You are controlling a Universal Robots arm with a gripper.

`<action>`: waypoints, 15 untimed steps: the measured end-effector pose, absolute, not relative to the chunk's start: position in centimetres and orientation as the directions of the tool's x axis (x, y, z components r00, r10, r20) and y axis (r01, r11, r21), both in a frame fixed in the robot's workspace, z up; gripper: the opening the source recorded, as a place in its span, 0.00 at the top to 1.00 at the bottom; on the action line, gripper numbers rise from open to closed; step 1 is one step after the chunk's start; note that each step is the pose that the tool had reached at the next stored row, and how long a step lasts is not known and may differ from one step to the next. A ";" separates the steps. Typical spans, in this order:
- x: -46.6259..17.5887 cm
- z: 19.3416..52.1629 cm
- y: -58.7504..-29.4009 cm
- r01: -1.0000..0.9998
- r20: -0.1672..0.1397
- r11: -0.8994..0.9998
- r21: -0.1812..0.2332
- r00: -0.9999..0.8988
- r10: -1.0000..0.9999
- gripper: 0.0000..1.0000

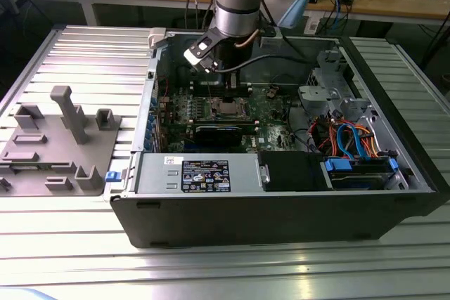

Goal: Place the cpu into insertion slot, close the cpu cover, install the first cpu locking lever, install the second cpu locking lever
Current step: 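Close the cpu cover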

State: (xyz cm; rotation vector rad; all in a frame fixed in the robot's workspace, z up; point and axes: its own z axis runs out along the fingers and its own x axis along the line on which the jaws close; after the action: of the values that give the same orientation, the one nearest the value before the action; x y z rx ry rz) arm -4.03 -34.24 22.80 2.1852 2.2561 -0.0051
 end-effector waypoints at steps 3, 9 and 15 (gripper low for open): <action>-4.9 22.0 -34.2 0.999 -0.003 0.033 -0.002 -0.033 0.999 0.89; -4.9 22.0 -34.2 0.999 -0.003 0.033 -0.002 -0.033 0.999 0.89; -5.1 21.8 -34.1 0.999 -0.002 0.038 -0.002 -0.038 0.999 0.89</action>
State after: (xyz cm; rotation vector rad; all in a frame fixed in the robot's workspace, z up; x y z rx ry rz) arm -5.05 -34.11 21.81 2.1787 2.2635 -0.0037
